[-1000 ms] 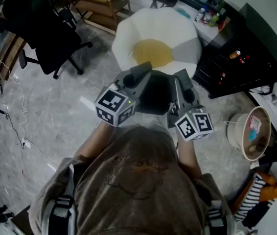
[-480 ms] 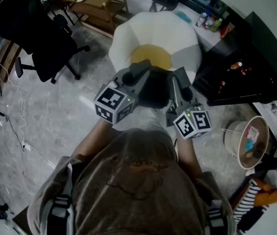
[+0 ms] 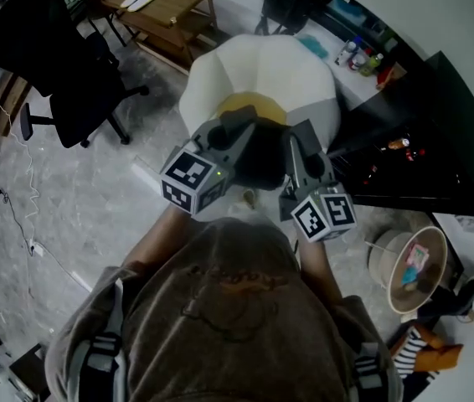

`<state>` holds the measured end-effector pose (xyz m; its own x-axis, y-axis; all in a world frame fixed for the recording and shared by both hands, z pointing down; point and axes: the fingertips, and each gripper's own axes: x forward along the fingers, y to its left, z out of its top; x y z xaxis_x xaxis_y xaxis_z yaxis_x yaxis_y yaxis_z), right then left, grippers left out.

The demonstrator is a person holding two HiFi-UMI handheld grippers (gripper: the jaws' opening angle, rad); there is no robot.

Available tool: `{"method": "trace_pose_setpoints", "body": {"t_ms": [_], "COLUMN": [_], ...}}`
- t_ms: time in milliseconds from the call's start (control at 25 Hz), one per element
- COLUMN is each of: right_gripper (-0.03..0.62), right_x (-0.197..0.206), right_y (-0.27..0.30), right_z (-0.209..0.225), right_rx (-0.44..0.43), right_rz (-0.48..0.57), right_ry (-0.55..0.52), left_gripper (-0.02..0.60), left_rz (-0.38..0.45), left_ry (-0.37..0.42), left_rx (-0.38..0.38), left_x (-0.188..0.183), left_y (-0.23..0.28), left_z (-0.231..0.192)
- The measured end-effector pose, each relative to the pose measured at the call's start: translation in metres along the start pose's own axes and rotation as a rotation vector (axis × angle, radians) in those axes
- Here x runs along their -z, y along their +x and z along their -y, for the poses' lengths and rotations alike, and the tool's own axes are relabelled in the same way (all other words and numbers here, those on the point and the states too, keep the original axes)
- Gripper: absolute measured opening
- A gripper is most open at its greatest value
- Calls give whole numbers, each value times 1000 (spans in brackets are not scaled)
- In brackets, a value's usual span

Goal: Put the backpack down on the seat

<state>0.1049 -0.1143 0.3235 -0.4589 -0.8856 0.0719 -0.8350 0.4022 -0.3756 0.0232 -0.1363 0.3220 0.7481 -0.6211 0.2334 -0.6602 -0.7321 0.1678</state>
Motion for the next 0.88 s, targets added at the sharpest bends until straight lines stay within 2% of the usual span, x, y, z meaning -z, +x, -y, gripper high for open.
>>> {"method": "trace_pose_setpoints", "body": {"t_ms": [440,880], "right_gripper": [28,28], "right_x": [-18,-18], "right_y": [58,114], "right_z": [50,89], "right_rx": [-40,43], "right_rz": [-36,-17], "right_ry": [-1,16], "left_gripper": [29,29], "left_rz": [10,-40], "left_ry": [-27,-26], "left_rx": [-39,31], "left_x": [-14,-17], "left_y": [61,113], "left_z": [-44,-92]}}
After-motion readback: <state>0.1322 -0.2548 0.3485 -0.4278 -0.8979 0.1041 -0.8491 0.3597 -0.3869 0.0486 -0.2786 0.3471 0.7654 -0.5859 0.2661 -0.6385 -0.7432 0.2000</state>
